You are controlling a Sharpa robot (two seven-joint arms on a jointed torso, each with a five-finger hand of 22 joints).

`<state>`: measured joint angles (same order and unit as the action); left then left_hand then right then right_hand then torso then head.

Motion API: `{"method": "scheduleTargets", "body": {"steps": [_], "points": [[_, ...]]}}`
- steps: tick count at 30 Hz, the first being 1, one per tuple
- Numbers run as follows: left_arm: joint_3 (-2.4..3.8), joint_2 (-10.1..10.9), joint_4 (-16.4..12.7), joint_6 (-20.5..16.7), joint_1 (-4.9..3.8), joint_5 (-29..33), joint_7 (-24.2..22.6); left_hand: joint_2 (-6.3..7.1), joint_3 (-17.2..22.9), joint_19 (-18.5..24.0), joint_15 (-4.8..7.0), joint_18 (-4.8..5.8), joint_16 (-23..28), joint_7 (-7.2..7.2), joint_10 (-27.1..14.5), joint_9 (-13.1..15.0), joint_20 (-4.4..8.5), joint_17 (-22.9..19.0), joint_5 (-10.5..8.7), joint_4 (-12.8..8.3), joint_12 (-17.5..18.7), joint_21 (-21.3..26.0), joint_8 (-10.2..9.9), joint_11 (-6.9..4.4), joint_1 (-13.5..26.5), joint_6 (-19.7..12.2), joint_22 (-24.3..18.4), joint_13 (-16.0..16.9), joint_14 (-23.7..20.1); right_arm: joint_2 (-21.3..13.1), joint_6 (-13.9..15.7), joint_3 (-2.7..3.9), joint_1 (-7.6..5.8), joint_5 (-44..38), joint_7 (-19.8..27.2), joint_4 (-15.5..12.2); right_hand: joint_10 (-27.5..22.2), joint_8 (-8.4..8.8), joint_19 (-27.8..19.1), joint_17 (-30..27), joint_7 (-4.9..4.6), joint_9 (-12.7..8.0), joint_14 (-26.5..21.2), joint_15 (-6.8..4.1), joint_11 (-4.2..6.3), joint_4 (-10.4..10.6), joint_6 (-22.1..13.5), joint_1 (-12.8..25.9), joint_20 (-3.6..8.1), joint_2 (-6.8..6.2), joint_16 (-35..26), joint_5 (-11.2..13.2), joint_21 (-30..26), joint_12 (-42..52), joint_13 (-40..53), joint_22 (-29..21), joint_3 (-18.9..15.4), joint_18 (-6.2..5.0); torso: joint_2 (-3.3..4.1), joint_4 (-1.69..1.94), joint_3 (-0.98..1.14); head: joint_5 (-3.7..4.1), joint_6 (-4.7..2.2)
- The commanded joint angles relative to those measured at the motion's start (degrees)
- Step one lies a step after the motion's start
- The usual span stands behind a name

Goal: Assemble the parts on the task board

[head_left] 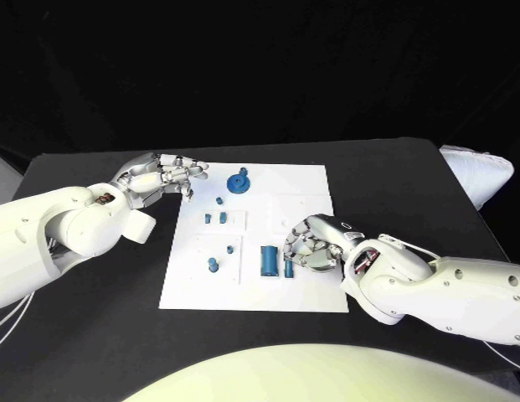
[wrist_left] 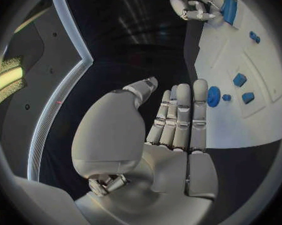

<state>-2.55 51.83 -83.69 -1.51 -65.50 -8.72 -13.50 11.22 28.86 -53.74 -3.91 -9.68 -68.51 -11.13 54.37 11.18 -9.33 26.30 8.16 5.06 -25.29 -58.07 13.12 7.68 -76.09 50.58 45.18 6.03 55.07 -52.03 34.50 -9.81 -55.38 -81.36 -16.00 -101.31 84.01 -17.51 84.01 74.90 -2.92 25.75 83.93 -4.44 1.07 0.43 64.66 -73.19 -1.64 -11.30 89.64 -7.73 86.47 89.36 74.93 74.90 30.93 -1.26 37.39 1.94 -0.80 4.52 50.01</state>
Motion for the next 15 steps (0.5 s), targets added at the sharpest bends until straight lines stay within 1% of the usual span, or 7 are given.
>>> {"method": "scheduleTargets", "body": {"steps": [1,4,7,11,13,15], "points": [[0.04,-0.1,-0.1,0.8,-0.02,-0.2,-0.3,-0.14,0.1,0.2,0.15,-0.81,0.2,-0.04,-0.2,-0.1,-0.01,0.1,-0.07,0.3,-0.4,0.4,0.0,-0.09,-0.6,-0.5,0.0,0.1,-0.3,-0.4,-1.9,-0.47,0.48,-0.8,-2.3,1.1,5.7,-0.15,5.1,15.1,-0.05,-0.1,6.1,-0.45,0.26,-0.7,0.4,-1.3,0.44,0.19,0.4,0.6,-0.3,-0.4,14.7,14.1,0.2,0.52,-0.02,0.0,0.0,0.03,-0.01],[0.04,-0.1,-0.1,0.8,-0.02,-0.2,-0.3,-0.14,0.1,0.2,0.15,-0.81,0.2,-0.04,-0.2,-0.1,-0.01,0.1,-0.07,0.3,-0.4,0.4,0.0,-0.09,-0.6,-0.5,0.0,0.1,-0.3,-0.4,-1.1,-0.47,0.48,0.2,-0.4,1.1,5.5,0.04,5.0,15.1,-0.2,-0.4,6.1,-0.32,0.11,-0.6,0.3,-1.1,0.38,0.36,0.4,1.7,-0.9,-0.8,14.5,14.0,0.3,0.42,-0.02,0.01,0.0,0.0,-0.01],[0.04,-0.1,0.0,0.8,-0.02,-0.2,-0.3,-0.14,0.1,0.2,0.15,-0.81,0.2,-0.04,-0.2,-0.1,-0.01,0.1,-0.07,0.3,-0.4,0.4,0.0,-0.09,-0.6,-0.5,0.0,0.1,-0.3,-0.5,-0.1,-0.47,0.48,1.5,1.6,1.0,5.4,0.46,5.0,15.1,-0.43,-0.8,6.1,-0.19,-0.07,0.0,-0.3,-0.3,0.29,0.35,0.4,2.1,-1.0,-1.0,14.4,13.9,0.0,0.4,0.01,0.01,0.0,0.0,-0.01],[0.04,-0.1,0.0,0.8,-0.02,-0.2,-0.3,-0.11,0.1,0.2,0.13,-0.81,0.2,-0.08,-0.2,-0.1,-0.02,0.1,-0.07,0.4,-0.4,0.4,0.0,-0.06,-0.6,-0.6,-0.1,0.1,-0.3,-0.5,1.3,-0.47,0.48,4.1,4.9,0.8,5.4,1.19,5.0,15.1,-0.85,-1.3,6.1,0.12,-0.43,1.6,-1.3,1.6,0.06,0.53,0.4,1.9,-1.1,-1.1,14.4,13.9,-0.8,0.38,-0.01,0.0,-0.03,0.02,-0.01],[0.04,-0.1,0.0,0.8,-0.02,-0.2,-0.3,-0.11,0.1,0.2,0.13,-0.81,0.2,-0.08,-0.2,-0.1,-0.02,0.1,-0.07,0.4,-0.4,0.4,0.0,-0.06,-0.6,-0.6,-0.1,0.1,-0.3,-0.6,2.1,-0.46,0.48,5.3,6.4,0.7,5.4,1.39,5.0,15.1,-0.96,-1.4,6.1,0.22,-0.53,2.3,-1.6,2.3,-0.04,0.59,0.4,1.9,-1.1,-1.1,14.4,13.9,-1.1,0.39,0.01,0.0,-0.01,0.0,-0.01],[0.04,-0.1,0.0,0.8,-0.02,-0.2,-0.3,-0.11,0.1,0.2,0.13,-0.81,0.2,-0.08,-0.2,-0.1,-0.02,0.1,-0.07,0.4,-0.4,0.4,0.0,-0.06,-0.6,-0.6,-0.1,0.1,-0.3,-0.6,2.8,-0.46,0.48,6.2,7.6,0.5,5.4,1.41,5.0,15.1,-0.97,-1.5,6.1,0.22,-0.54,2.4,-1.6,2.4,-0.05,0.62,0.4,1.9,-1.1,-1.1,14.4,13.9,-1.1,0.39,0.01,0.0,0.0,-0.01,-0.01]]}}
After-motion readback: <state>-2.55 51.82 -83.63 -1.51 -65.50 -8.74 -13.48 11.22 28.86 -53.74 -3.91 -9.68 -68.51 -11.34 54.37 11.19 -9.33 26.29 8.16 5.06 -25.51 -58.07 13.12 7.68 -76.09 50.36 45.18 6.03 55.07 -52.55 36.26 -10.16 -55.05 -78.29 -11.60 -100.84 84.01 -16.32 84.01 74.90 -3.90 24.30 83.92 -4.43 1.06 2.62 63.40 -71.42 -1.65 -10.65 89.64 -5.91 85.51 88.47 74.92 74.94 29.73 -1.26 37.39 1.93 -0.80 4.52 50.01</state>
